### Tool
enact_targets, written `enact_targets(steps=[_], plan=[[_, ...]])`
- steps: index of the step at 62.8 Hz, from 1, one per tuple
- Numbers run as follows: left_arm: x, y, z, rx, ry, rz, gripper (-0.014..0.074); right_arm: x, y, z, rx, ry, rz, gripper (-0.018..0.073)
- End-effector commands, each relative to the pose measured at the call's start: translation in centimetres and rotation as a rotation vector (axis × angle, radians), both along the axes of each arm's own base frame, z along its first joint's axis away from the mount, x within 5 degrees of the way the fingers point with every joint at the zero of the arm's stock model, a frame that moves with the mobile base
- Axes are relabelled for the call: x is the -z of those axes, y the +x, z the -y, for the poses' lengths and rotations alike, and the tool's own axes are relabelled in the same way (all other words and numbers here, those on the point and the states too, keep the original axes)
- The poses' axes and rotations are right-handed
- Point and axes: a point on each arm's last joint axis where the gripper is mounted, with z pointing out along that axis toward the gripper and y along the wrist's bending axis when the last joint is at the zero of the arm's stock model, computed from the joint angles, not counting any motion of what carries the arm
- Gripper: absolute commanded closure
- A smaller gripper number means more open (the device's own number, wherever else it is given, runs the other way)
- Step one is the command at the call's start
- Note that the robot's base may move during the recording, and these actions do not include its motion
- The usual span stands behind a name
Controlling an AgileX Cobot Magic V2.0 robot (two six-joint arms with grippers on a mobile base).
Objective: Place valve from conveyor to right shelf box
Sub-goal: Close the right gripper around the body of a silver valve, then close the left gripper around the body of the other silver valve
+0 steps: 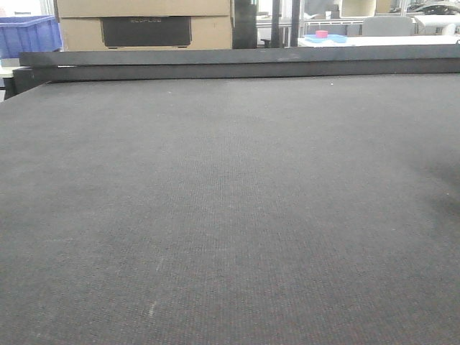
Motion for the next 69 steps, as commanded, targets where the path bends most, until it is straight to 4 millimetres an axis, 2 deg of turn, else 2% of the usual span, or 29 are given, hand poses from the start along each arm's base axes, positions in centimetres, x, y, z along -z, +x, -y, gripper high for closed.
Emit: enact_targets(steps=[1, 16, 20, 23, 28, 33, 40, 51, 58, 69], plan=[[0.1, 0.1, 0.0, -0.005, -0.010, 0.007, 0.0707, 0.0, 0.0, 0.0, -0.004, -0.007, 0.008, 0.0009], [0.1, 0.1, 0.0, -0.005, -0.010, 0.005, 0.0707, 0.0, 0.0, 0.0, -0.004, -0.007, 0.009, 0.0010], [0.1, 0.1, 0.0, -0.005, -0.010, 0.005, 0.0707, 0.0, 0.0, 0.0, -0.004, -0.007, 0.009, 0.0036], [0.1, 0.1, 0.0, -0.005, -0.010, 0.005, 0.0707, 0.0, 0.0, 0.0, -0.004, -0.007, 0.009, 0.0093], [0.4, -0.1, 0.2, -0.007, -0.026, -0.034, 0.0707, 0.0, 0.0, 0.0, -0.004, -0.007, 0.007, 0.0251], [0.8, 0.1, 0.2, -0.019, -0.025, -0.124, 0.0707, 0.0, 0.0, 0.0, -0.004, -0.007, 0.007, 0.0468], [0.9, 1.1, -0.1, -0.024, 0.027, -0.198, 0.0707, 0.0, 0.0, 0.0, -0.004, -0.007, 0.011, 0.0716], [1.1, 3.0, 0.0, 0.000, 0.066, -0.320, 0.0701, 0.0, 0.1, 0.0, -0.004, -0.007, 0.016, 0.0722], [1.6, 4.0, 0.1, 0.005, 0.071, -0.369, 0.0591, 0.0, 0.3, 0.0, -0.002, -0.007, 0.037, 0.0722], [2.5, 5.0, -0.2, -0.012, 0.115, -0.403, 0.0252, -0.1, 0.4, 0.0, 0.001, -0.001, 0.054, 0.0722]])
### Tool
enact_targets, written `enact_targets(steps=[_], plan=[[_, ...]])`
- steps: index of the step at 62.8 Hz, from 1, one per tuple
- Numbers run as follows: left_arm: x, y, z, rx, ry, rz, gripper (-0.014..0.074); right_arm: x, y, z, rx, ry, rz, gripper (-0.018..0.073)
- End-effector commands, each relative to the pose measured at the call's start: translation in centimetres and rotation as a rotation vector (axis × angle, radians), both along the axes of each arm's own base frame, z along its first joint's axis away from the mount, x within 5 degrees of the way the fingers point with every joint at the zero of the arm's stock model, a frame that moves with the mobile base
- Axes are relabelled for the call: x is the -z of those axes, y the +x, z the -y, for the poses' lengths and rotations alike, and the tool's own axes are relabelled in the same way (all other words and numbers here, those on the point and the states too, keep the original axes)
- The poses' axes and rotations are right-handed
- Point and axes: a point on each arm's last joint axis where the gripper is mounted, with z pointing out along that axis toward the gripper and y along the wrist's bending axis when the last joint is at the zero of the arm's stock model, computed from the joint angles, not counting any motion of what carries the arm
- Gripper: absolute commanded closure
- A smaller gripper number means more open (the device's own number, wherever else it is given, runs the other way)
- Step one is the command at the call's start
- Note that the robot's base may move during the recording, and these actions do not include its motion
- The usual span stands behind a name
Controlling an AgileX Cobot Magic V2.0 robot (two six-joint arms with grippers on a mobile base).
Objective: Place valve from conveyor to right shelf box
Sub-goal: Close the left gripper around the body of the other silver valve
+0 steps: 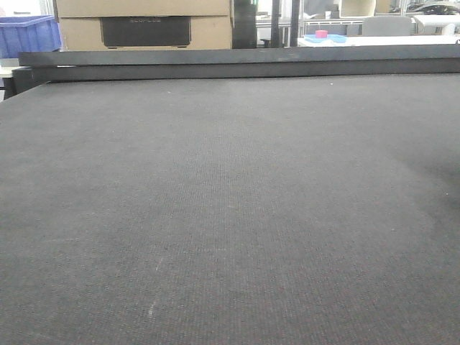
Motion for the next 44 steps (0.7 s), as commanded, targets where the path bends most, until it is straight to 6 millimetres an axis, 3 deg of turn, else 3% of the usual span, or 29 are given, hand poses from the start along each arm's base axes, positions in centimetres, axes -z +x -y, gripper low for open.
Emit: enact_targets(steps=[1, 6, 11, 44], plan=[[0.1, 0.4, -0.3, -0.011, 0.035, -0.005, 0.0224, 0.0, 0.2, 0.0, -0.001, -0.001, 0.028, 0.0722], [0.3, 0.6, -0.5, -0.016, 0.063, -0.012, 0.0098, 0.0, 0.2, 0.0, -0.001, -0.001, 0.028, 0.0722], [0.7, 0.9, -0.6, -0.038, 0.063, -0.012, 0.0048, 0.0, 0.2, 0.0, -0.001, -0.001, 0.028, 0.0722], [5.8, 3.3, -0.2, -0.027, 0.051, -0.146, 0.0050, -0.1, 0.3, -0.1, 0.007, 0.013, 0.042, 0.0722]])
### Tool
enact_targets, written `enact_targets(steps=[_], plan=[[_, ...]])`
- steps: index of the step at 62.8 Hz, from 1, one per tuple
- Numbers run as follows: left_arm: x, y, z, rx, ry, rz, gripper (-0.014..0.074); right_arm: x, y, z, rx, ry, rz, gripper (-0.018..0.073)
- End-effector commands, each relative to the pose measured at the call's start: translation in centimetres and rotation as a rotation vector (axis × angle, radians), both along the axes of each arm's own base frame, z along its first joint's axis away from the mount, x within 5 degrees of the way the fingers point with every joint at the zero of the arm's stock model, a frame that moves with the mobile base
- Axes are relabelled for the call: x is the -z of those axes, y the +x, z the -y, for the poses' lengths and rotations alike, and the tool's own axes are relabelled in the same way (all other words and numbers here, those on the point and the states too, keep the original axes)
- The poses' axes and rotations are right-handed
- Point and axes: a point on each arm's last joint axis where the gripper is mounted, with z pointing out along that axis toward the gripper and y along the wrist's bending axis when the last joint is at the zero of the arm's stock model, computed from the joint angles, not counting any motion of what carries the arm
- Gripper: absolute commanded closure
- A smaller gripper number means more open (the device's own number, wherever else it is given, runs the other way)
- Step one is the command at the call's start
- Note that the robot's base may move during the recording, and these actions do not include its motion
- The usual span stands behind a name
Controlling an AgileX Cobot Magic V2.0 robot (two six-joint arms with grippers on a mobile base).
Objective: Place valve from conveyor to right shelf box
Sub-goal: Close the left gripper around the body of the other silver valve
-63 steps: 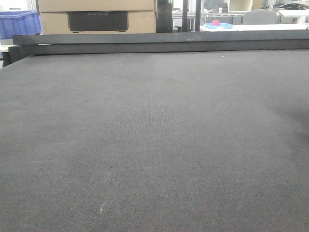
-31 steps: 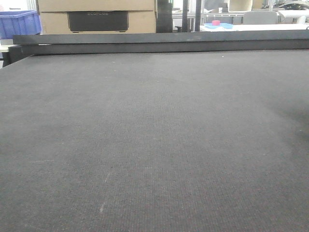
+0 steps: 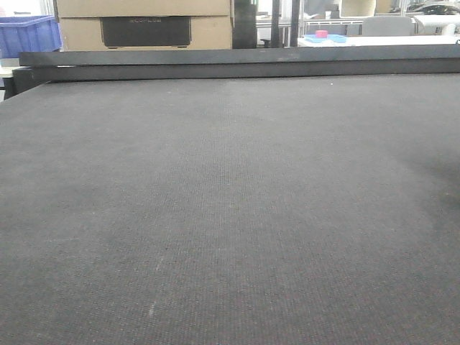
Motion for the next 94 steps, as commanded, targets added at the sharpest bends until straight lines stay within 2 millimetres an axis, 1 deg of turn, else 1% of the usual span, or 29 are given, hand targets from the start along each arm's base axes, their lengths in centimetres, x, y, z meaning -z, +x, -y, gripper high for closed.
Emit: enact_targets(steps=[1, 14, 31, 37, 54, 58, 65, 78, 94], plan=[[0.9, 0.1, 0.0, -0.011, -0.015, 0.004, 0.0050, 0.0, 0.1, -0.1, 0.002, 0.006, 0.021, 0.0722], [2.7, -0.3, 0.0, -0.011, -0.051, 0.010, 0.0050, 0.0, 0.2, -0.1, 0.002, 0.005, 0.023, 0.0722], [3.9, 0.4, 0.1, -0.012, -0.051, -0.014, 0.0050, 0.0, 0.2, -0.1, 0.002, 0.005, 0.026, 0.0722], [4.1, 0.5, 0.0, -0.013, -0.050, -0.013, 0.0050, 0.0, 0.2, -0.1, 0.002, 0.005, 0.026, 0.0722], [4.1, 0.5, -1.9, -0.066, -0.054, -0.013, 0.0050, 0.0, 0.2, -0.1, 0.002, 0.005, 0.023, 0.0722], [4.1, 0.4, -1.8, -0.050, -0.061, -0.026, 0.0050, 0.0, 0.2, -0.1, 0.002, 0.005, 0.025, 0.0722], [4.2, 0.3, -1.0, -0.007, -0.089, -0.038, 0.0050, -0.1, 0.2, -0.1, 0.002, 0.005, 0.029, 0.0722], [4.1, 0.7, 0.7, 0.050, -0.090, 0.005, 0.0050, -0.1, 0.2, -0.1, 0.002, 0.005, 0.028, 0.0722], [4.1, 0.6, 0.5, 0.052, -0.067, -0.003, 0.0050, 0.0, 0.1, -0.1, 0.001, 0.004, 0.017, 0.0722]])
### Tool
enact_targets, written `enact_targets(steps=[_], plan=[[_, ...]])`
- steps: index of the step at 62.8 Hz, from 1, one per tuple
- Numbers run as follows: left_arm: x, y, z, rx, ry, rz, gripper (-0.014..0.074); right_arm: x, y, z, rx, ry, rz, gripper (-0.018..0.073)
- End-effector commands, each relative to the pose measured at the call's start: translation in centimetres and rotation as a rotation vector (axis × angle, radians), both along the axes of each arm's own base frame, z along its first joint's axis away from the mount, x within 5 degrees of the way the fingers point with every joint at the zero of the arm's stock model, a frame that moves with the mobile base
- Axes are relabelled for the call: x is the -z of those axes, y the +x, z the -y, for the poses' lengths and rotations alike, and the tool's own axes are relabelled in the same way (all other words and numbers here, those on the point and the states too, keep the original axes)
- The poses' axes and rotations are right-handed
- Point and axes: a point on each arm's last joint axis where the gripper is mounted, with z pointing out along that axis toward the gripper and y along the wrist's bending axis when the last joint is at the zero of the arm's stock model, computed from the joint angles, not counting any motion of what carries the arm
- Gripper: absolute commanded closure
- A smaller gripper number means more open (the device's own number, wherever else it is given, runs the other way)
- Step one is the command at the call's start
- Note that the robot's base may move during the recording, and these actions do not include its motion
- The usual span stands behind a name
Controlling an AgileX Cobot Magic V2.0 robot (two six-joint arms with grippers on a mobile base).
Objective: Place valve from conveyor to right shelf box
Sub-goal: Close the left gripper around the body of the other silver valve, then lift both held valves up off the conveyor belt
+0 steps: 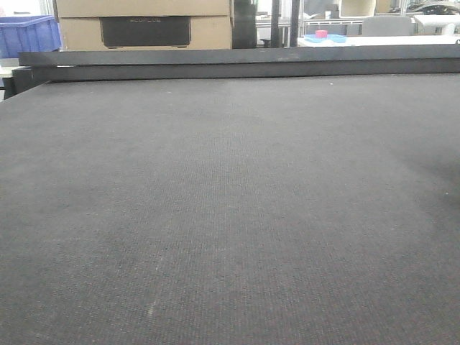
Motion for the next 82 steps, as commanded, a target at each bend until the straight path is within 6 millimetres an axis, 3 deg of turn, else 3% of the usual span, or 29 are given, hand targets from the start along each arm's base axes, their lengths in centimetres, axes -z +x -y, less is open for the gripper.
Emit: enact_targets(steps=[1, 43, 51, 65, 75, 82], plan=[[0.0, 0.0, 0.0, 0.005, 0.013, 0.001, 0.0050, 0.0, 0.0, -0.1, 0.000, 0.003, 0.004, 0.0722], [0.0, -0.1, -0.9, -0.027, 0.027, -0.014, 0.0059, 0.0, -0.1, -0.1, -0.001, 0.002, 0.000, 0.0722], [0.0, 0.0, -0.9, -0.027, 0.027, -0.006, 0.0196, 0.0, -0.1, -0.1, -0.001, 0.002, 0.000, 0.0722], [0.0, 0.0, -0.8, -0.032, 0.009, -0.002, 0.0710, 0.0, 0.0, -0.1, 0.000, 0.003, 0.005, 0.0722], [-0.2, -0.1, -0.8, -0.028, 0.010, 0.002, 0.0708, -0.2, -0.2, -0.1, -0.001, 0.003, -0.002, 0.0722], [-1.5, -0.7, -0.8, -0.026, 0.007, 0.049, 0.0708, -1.3, -0.7, 0.0, -0.002, 0.006, 0.028, 0.0725]])
